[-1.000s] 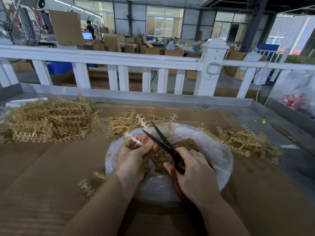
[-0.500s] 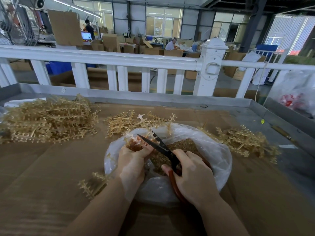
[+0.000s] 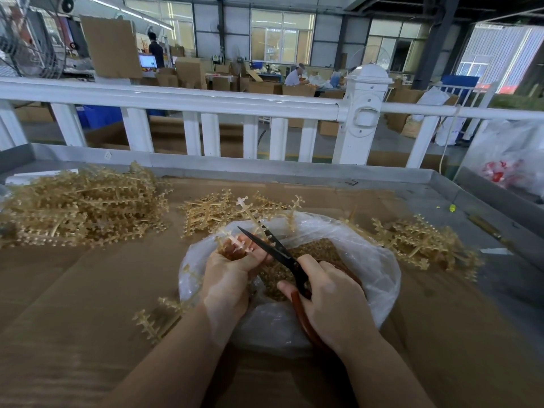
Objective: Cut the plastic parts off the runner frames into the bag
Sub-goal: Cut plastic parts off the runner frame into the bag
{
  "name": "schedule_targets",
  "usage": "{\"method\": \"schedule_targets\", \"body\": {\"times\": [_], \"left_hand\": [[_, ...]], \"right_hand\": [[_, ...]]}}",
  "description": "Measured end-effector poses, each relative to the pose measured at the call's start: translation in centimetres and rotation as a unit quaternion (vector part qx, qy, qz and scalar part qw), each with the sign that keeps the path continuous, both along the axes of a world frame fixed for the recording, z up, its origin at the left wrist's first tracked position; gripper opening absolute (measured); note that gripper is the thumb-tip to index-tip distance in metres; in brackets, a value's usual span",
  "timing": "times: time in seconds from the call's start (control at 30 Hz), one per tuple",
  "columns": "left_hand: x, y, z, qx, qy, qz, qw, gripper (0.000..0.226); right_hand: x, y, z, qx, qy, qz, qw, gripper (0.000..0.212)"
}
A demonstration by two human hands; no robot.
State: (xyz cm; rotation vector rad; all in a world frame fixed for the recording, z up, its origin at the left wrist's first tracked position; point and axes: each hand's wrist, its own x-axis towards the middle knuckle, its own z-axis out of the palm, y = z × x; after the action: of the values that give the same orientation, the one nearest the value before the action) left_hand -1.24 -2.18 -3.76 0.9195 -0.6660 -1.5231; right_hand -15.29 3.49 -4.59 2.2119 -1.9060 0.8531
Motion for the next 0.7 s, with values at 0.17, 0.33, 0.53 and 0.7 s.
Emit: {"method": "schedule_targets", "body": {"times": [0.17,0.33,0.53,0.7], "left_hand": [[0.04,-0.07,-0.03,-0.006,0.013,-0.002,1.0,0.014],[-0.04,-0.27,-0.26,0.003,0.036,-0.004,0.999,0.016],[0.07,-0.23,-0.19,-0.003,0.048,-0.021,0.999,0.019],[0.12,-0.24,-0.08,-0.012,0.077,-0.029,0.997,0.029]], "right_hand": [[-0.02,-0.12,-0.04,0.006,0.003,0.007,1.0,0.037],[-0.06,-0.12,-0.12,0.0,0.003,0.006,1.0,0.037],[-0.1,-0.16,0.01,0.003,0.006,0.008,1.0,0.035],[-0.2,-0.12,0.04,0.008,0.011,0.012,1.0,0.033]]}}
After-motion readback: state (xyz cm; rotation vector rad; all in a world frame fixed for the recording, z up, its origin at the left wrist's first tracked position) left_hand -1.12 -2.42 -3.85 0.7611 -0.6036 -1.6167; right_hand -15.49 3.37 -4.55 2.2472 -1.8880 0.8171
